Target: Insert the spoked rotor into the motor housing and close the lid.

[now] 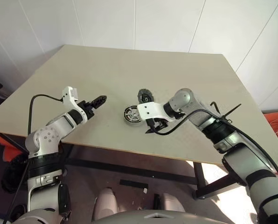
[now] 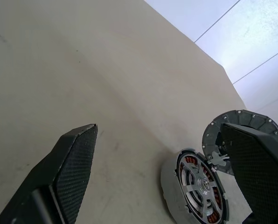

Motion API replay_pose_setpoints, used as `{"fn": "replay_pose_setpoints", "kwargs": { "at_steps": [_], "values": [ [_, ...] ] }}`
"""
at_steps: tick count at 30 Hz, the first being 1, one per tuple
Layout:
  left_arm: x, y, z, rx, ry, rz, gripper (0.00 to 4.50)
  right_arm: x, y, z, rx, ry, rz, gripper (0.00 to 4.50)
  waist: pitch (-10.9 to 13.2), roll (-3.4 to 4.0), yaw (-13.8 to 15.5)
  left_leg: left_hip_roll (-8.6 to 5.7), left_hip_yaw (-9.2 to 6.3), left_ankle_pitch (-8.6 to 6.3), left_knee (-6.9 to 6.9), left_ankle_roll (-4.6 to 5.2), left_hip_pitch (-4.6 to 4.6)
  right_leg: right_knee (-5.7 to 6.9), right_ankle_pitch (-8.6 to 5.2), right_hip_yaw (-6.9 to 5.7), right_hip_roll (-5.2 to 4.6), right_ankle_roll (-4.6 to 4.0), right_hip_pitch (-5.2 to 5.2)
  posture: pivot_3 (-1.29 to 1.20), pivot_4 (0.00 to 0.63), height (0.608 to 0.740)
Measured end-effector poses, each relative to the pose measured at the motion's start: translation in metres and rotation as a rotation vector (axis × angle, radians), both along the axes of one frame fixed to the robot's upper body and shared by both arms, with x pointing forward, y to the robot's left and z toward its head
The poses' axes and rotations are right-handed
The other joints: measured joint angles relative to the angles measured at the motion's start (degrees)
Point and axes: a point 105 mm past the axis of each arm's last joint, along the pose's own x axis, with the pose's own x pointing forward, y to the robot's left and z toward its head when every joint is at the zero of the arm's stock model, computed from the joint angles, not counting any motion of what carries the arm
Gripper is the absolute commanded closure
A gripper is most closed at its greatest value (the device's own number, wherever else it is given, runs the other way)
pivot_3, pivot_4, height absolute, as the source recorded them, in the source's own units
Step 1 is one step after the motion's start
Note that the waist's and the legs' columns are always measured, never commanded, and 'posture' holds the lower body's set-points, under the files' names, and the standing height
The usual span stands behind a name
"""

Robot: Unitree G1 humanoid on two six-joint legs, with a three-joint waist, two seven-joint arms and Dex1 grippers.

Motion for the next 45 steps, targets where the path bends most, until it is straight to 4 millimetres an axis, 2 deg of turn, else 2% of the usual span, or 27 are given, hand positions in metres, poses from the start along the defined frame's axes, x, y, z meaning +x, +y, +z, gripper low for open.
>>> {"fn": "replay_pose_setpoints", "kwargs": {
  "at_steps": [8, 17, 25, 34, 45],
  "values": [
    [-0.006, -0.007, 0.002, -0.015, 0.005, -0.034, 0.00, 0.015, 0.015, -0.003, -0.012, -0.019, 0.013, 1.62, 0.0, -0.02, 0.0, 0.00, -0.02, 0.00, 0.02, 0.00, -0.02, 0.02, 0.00, -0.01, 0.00, -0.01, 0.00, 0.00, 0.000, 0.740],
    [-0.009, -0.013, 0.001, -0.019, 0.025, -0.062, 0.00, 0.022, 0.017, -0.010, -0.005, -0.001, -0.020, 1.62, 0.0, -0.02, -0.1, 0.00, -0.04, -0.01, 0.02, 0.01, -0.04, 0.01, 0.00, -0.03, 0.01, -0.01, -0.01, 0.00, 0.000, 0.740],
    [-0.009, -0.013, 0.001, -0.017, 0.031, -0.060, 0.00, 0.021, 0.015, -0.013, -0.009, -0.001, -0.017, 1.62, 0.0, -0.02, -0.1, 0.00, -0.05, -0.01, 0.02, 0.01, -0.04, 0.02, 0.00, -0.03, 0.01, -0.02, -0.01, 0.00, 0.000, 0.740],
    [-0.009, -0.012, 0.000, -0.018, 0.033, -0.055, 0.00, 0.009, 0.011, -0.015, -0.015, -0.005, 0.015, 1.62, 0.0, -0.03, 0.0, 0.00, -0.06, -0.01, 0.02, 0.01, -0.05, 0.01, 0.00, -0.03, 0.02, -0.01, -0.01, 0.00, 0.000, 0.740],
    [-0.011, -0.015, -0.004, -0.034, 0.043, -0.054, 0.00, 0.012, 0.009, -0.014, -0.075, -0.036, 0.056, 1.62, 0.0, -0.04, -0.1, 0.00, -0.06, -0.01, 0.02, 0.02, -0.04, 0.01, 0.00, -0.03, 0.01, -0.02, -0.01, 0.00, 0.000, 0.740]
  ]
}}
